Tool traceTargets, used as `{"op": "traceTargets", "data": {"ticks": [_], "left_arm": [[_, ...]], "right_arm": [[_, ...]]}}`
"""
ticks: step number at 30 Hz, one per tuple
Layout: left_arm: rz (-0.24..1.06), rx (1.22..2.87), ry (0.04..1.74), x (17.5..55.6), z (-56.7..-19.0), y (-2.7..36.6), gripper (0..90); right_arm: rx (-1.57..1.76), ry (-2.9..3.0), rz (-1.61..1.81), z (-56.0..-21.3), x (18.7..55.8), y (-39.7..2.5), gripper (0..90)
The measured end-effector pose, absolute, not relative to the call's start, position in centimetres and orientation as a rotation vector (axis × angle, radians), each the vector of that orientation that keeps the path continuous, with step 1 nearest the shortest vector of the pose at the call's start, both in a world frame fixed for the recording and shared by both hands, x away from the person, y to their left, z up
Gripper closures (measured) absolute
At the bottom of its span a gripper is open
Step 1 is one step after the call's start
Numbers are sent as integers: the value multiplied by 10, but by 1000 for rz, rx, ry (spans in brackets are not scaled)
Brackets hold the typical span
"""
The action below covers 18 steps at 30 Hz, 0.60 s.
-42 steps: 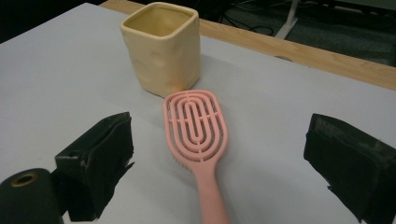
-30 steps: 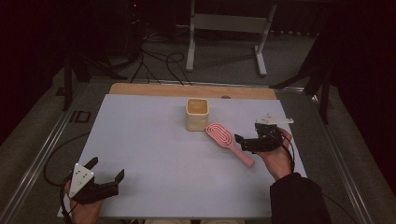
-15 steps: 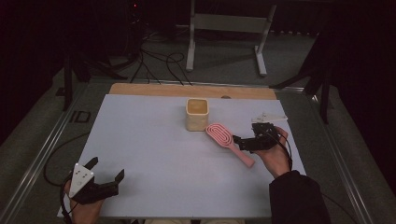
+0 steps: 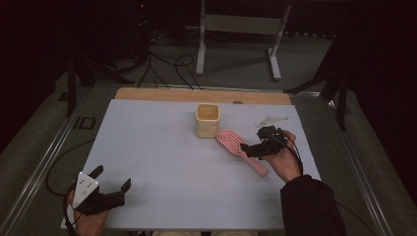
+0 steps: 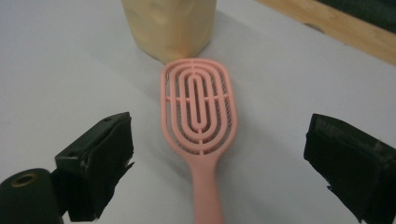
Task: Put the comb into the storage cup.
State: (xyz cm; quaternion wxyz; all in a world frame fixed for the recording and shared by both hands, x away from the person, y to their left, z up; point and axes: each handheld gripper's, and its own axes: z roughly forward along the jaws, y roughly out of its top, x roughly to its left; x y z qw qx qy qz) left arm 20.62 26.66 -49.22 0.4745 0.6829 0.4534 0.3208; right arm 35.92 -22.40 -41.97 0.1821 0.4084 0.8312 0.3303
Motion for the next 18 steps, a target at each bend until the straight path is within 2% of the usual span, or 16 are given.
{"op": "traceTargets", "data": {"ticks": [18], "left_arm": [[784, 1674, 1108, 206, -492, 266, 1]], "right_arm": [[1119, 2484, 758, -446, 378, -211, 78]]}}
